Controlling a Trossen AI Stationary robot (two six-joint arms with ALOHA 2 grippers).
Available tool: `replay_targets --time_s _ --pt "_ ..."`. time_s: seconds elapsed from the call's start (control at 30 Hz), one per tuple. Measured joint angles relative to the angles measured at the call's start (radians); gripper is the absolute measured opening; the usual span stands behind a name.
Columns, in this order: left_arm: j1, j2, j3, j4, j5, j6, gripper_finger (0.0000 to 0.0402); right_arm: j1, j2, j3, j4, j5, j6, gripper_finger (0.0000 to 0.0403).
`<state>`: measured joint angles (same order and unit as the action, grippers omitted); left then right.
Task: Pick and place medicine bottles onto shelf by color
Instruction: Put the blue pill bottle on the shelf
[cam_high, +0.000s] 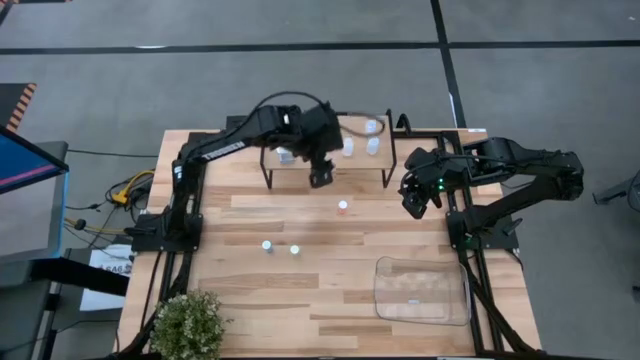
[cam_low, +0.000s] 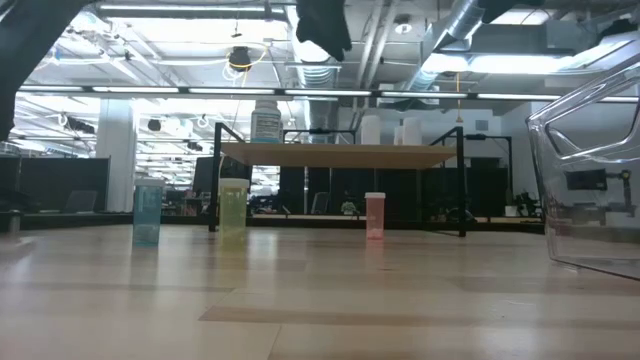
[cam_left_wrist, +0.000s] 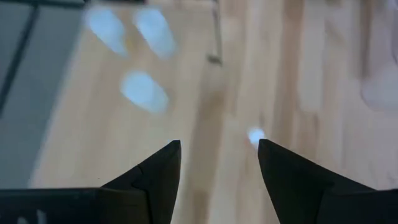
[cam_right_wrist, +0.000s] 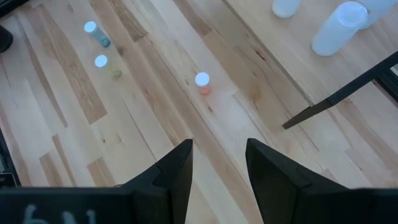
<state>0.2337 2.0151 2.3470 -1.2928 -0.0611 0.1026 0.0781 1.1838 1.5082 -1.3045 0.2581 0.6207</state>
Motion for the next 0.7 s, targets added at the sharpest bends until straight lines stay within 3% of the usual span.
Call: replay_targets --time_s 0.27,0.4,0.7 --pt "-0.084 -0.01 -0.002 -0.189 -0.033 -0.042 0.0192 0.0 0.0 0.0 0.0 0.0 0.0 0.0173" --pt "-0.123 -0.041 -0.002 -0.214 -0.099 -0.067 0.0175 0.0 0.0 0.0 0.003 0.0 0.0 0.0173" --pt "-0.193 -0.118 -0.002 -0.244 -0.104 -0.111 0.0147 0.0 0.0 0.0 0.005 0.0 0.008 0.0173"
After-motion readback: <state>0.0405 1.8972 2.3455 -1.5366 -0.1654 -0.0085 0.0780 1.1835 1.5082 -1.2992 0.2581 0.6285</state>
